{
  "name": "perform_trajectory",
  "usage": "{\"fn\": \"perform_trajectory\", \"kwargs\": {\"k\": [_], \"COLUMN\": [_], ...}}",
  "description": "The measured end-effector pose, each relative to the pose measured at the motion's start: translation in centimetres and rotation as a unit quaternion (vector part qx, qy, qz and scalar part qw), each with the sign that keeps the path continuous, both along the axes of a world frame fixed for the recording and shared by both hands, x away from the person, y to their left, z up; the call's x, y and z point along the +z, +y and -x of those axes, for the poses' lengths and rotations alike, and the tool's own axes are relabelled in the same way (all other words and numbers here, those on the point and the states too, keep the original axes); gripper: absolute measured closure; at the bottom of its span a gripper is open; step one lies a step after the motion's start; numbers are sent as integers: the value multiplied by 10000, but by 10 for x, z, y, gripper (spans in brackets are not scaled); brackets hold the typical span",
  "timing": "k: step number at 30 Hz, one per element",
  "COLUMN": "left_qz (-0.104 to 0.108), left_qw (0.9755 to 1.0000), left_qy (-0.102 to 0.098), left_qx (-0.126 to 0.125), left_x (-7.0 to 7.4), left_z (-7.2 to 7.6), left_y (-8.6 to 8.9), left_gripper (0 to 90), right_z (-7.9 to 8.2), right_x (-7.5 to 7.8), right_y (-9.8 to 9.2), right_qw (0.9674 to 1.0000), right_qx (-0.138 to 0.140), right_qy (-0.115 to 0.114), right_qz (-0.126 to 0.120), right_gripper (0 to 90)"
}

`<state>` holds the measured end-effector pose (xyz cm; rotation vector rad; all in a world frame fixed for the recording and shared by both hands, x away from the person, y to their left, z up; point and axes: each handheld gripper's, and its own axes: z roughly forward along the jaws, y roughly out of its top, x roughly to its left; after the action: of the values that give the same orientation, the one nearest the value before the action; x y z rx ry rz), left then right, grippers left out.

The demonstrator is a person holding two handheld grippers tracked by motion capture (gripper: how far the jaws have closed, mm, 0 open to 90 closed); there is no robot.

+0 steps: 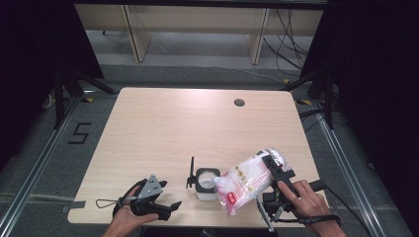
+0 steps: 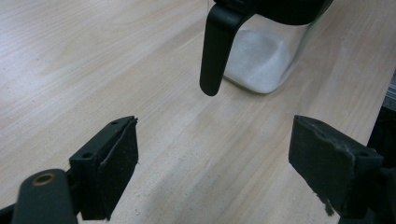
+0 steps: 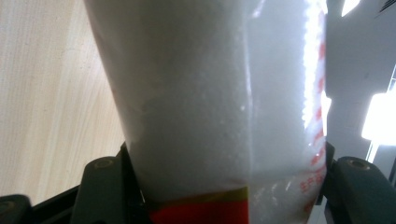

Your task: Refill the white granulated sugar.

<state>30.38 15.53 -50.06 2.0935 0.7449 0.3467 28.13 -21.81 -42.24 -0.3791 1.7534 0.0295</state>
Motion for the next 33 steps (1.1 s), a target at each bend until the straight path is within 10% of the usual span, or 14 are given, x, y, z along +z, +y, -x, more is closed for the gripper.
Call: {"fn": "perform_trajectory", "kwargs": {"k": [7, 8, 17, 26, 33], "left_qz": [164, 56, 165, 33, 114], "left_qw": [9998, 10000, 9998, 10000, 9999], "left_qy": [76, 23, 98, -7, 98], "left_qx": [75, -37, 100, 3, 71], "left_x": [-1, 0, 0, 1, 1], "left_z": [2, 1, 3, 0, 2], "left_y": [-3, -1, -3, 0, -2], "left_gripper": [154, 154, 154, 154, 154], "right_z": [0, 2, -2, 0, -2], "right_x": [3, -2, 6, 0, 1], "right_y": [2, -1, -1, -7, -4], "right_qw": [9997, 9997, 9999, 9997, 9998], "right_qx": [175, -21, 40, -103, 156], "right_qy": [-97, -12, -43, -19, -113], "right_qz": [142, -254, 139, -199, 23], "right_gripper": [390, 390, 390, 390, 390]}}
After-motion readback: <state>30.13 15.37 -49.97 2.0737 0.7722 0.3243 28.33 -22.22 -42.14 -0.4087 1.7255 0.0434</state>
